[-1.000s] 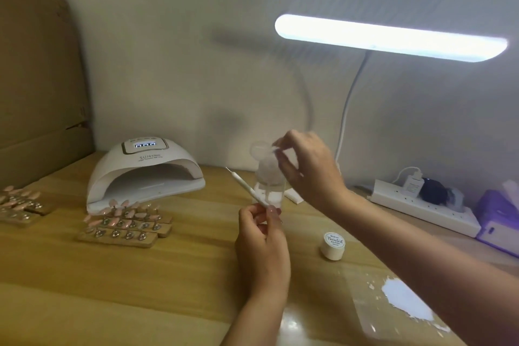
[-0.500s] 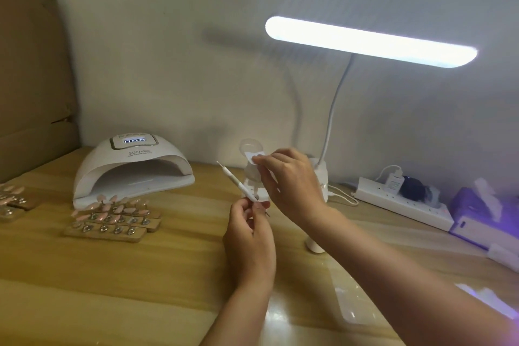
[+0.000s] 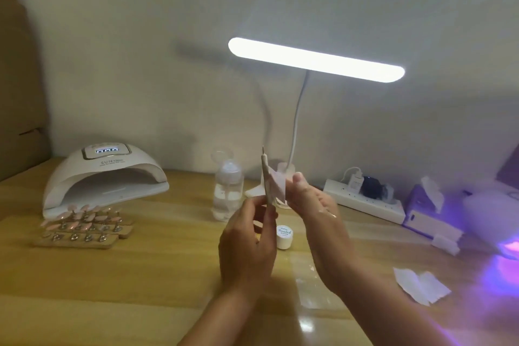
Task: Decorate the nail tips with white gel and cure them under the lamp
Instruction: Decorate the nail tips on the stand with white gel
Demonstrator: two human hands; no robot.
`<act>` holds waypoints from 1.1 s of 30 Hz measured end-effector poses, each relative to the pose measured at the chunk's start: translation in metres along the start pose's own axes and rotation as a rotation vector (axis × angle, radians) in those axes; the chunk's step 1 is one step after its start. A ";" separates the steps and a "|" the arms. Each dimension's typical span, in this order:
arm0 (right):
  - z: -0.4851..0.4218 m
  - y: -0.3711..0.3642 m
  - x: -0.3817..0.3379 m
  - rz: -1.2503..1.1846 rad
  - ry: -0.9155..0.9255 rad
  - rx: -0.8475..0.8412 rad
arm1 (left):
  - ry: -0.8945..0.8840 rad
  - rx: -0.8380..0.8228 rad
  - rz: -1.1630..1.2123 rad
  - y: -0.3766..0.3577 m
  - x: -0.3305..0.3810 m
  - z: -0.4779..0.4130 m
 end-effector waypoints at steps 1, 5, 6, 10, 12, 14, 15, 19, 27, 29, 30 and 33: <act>0.006 0.009 -0.001 -0.031 -0.017 0.023 | -0.049 -0.030 0.006 -0.004 0.010 0.003; 0.023 0.041 -0.015 -0.107 0.030 0.135 | -0.200 -0.119 -0.011 -0.017 0.046 0.018; 0.027 0.046 -0.019 -0.116 0.048 0.146 | -0.220 -0.141 -0.010 -0.021 0.052 0.022; 0.040 0.062 -0.022 -0.112 0.085 0.216 | -0.185 -0.229 0.046 -0.036 0.063 0.033; 0.049 0.066 -0.016 -0.103 0.073 0.247 | -0.147 -0.268 0.076 -0.040 0.063 0.037; 0.058 0.068 -0.009 -0.066 0.063 0.261 | -0.105 -0.304 0.109 -0.047 0.062 0.040; 0.061 0.070 -0.006 -0.052 0.054 0.270 | -0.083 -0.323 0.129 -0.050 0.062 0.043; 0.061 0.081 0.000 -0.034 -0.013 0.278 | 0.058 -0.386 0.255 -0.060 0.057 0.049; 0.062 0.104 0.008 -0.107 -0.126 0.304 | 0.200 -0.637 0.458 -0.081 0.064 0.059; 0.062 0.107 0.010 -0.244 -0.157 0.284 | 0.367 -0.752 0.599 -0.089 0.061 0.065; 0.062 0.106 0.011 -0.326 -0.167 0.262 | 0.455 -0.800 0.668 -0.093 0.059 0.069; 0.066 0.110 0.014 -0.295 -0.152 0.251 | 0.517 -0.825 0.698 -0.096 0.054 0.074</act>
Point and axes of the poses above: each hand's wrist, its own z-axis away from the middle knuckle, its own y-axis out of the back of the hand, x = y × z, the point moved 9 cm from there along -z, towards the middle knuckle, and after that the axes turned 2 degrees about y, right-handed, at the moved point
